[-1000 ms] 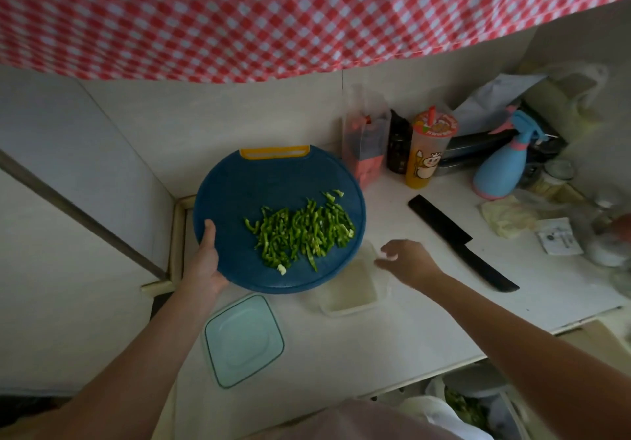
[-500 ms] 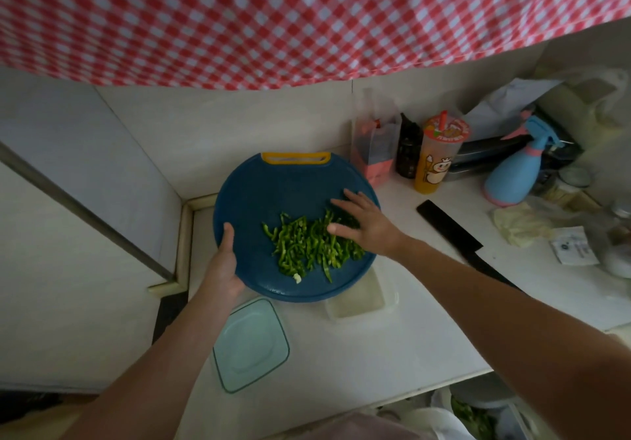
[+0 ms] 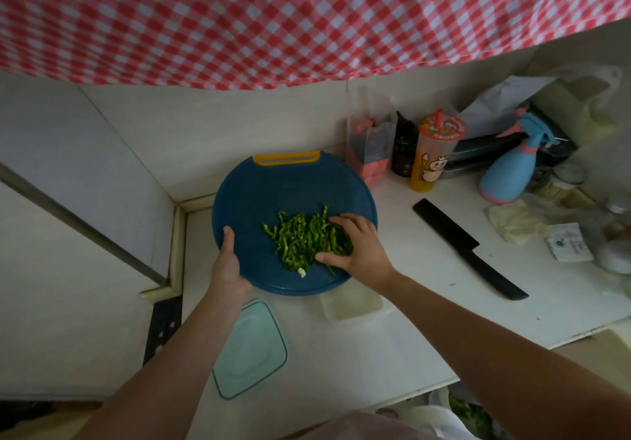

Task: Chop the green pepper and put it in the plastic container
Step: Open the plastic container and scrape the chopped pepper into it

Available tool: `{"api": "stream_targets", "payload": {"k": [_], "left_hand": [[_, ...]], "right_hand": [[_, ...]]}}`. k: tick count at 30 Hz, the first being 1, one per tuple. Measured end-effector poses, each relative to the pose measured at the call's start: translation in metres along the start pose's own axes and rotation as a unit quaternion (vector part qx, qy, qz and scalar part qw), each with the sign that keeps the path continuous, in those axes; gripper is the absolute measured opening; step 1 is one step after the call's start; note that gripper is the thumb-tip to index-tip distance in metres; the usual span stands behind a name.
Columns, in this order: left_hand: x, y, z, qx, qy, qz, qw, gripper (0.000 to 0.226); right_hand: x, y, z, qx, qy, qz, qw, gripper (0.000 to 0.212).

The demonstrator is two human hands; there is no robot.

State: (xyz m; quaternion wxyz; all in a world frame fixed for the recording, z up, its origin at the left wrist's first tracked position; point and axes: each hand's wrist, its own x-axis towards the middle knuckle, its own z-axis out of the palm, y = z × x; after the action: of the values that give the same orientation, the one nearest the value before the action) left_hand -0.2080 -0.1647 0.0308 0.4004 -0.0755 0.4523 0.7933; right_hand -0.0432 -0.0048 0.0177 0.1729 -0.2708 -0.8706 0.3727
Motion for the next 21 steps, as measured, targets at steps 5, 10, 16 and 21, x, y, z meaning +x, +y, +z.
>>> {"api": "stream_targets", "payload": {"k": [5,10,16,21], "left_hand": [[0.000,-0.002,0.004,-0.015,-0.001,0.004,1.000,0.051],[-0.001,-0.007,0.002,-0.018,0.011,0.004,1.000,0.045],[-0.002,-0.012,-0.003,-0.029,0.022,0.018,0.999,0.044],[0.001,-0.013,-0.005,-0.029,0.025,0.029,0.999,0.044]], "right_hand": [[-0.007,0.001,0.010,-0.045,0.013,0.009,0.999,0.074],[-0.016,-0.001,0.013,-0.053,0.033,0.006,0.998,0.062],[-0.034,0.001,0.021,-0.041,0.045,0.020,0.998,0.050],[-0.046,0.003,0.022,-0.033,0.049,0.026,0.998,0.046]]}}
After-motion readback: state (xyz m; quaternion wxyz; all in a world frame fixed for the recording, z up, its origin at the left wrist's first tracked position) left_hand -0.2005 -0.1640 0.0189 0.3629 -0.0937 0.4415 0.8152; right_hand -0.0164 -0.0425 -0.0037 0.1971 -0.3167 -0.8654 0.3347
